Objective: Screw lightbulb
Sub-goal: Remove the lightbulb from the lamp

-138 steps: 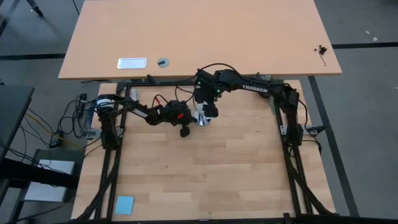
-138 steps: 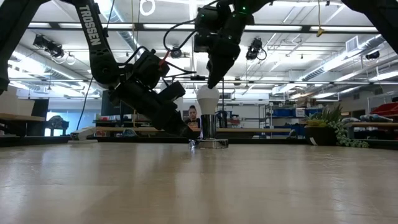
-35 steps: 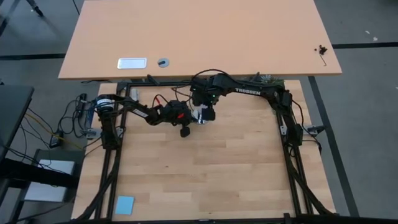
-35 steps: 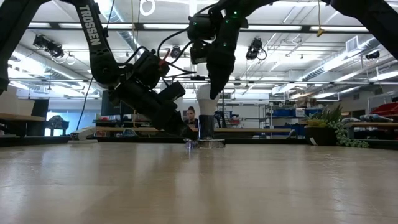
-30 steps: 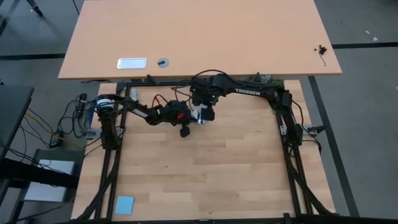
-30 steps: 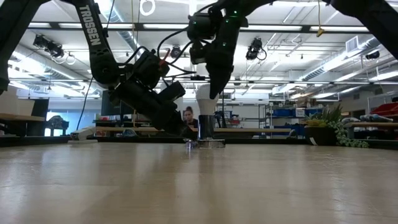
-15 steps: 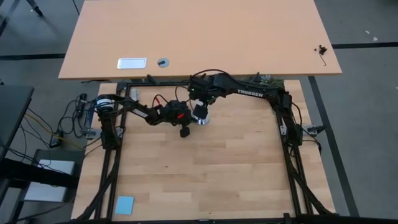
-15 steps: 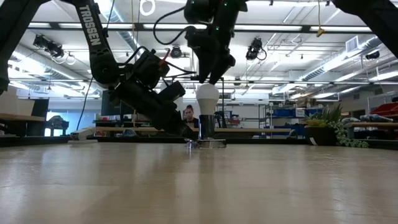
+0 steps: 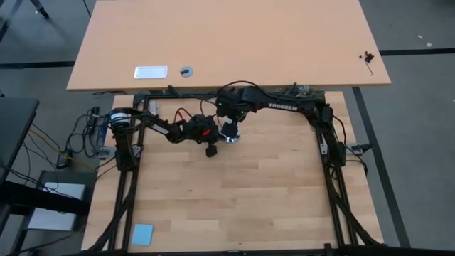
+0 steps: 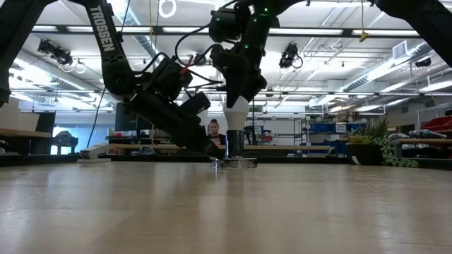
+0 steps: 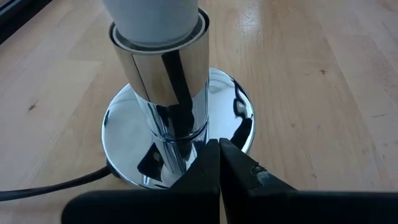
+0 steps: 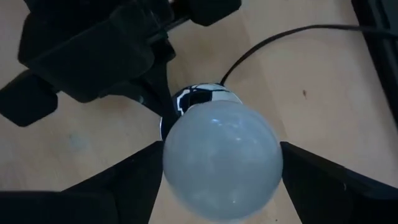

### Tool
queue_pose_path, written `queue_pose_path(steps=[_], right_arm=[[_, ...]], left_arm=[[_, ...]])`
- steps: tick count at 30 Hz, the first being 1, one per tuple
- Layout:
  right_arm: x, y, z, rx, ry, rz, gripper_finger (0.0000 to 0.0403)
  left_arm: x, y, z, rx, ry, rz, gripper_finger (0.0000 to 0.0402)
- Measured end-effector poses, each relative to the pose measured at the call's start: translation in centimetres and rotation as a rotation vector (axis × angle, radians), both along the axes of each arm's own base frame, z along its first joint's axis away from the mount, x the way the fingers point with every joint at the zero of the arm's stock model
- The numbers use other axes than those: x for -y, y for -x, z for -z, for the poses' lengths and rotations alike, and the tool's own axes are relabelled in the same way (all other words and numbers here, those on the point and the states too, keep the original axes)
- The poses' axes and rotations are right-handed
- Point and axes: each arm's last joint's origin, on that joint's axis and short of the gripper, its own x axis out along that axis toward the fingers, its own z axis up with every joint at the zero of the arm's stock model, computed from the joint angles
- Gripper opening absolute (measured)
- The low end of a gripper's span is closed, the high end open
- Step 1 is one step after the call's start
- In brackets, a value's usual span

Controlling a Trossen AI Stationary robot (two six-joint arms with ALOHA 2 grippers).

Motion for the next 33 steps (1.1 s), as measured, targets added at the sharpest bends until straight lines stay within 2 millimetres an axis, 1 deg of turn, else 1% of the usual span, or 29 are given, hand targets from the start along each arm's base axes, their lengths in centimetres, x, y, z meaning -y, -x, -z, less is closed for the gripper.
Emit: queue_pose_path(steps=[2,4,7,9,11,13,16,21,25,29,33], right_arm=[[0.1,0.0,0.0,-0.002,0.009,-0.031,0.0309],[0.2,0.0,0.1,-0.008,0.027,-0.097,0.0297],[0.4,0.2,0.1,-0.031,0.071,-0.267,0.0280],[0.6,0.2,0.1,-0.047,0.111,-0.417,0.0273],[0.8,0.3,0.1,-0.062,0.149,-0.550,0.0270],[0.9,0.4,0.1,-0.073,0.177,-0.641,0.0271],[0.9,0.3,0.0,-0.077,0.194,-0.677,0.0278],[0.0,-0.2,-0.8,-0.079,0.228,-0.511,0.0297],[-0.7,-0.4,-1.9,-0.038,0.231,-0.358,0.0314],[-1.4,-0.6,-2.9,0.041,0.158,-0.070,0.0323],[-1.3,-0.5,-2.9,0.119,0.012,0.328,0.0323]], left_arm=[[0.0,0.0,0.0,0.000,0.000,0.000,0.0001],[0.0,0.0,0.0,0.001,-0.001,-0.001,0.0001],[0.0,0.0,0.0,0.001,0.000,0.000,0.0001],[0.0,0.0,0.0,0.001,0.000,0.001,0.0001],[0.0,0.0,0.0,0.001,0.000,0.001,0.0001],[0.0,0.0,0.0,0.001,-0.003,0.003,0.0001],[0.0,0.0,0.0,0.000,-0.008,0.006,0.0001],[0.0,0.0,0.0,-0.002,-0.016,0.011,0.0001],[0.0,0.0,0.0,-0.004,-0.015,0.010,0.0001],[0.0,0.0,0.0,-0.004,-0.014,0.012,0.0001],[0.0,0.0,0.0,-0.003,-0.012,0.011,0.0001]])
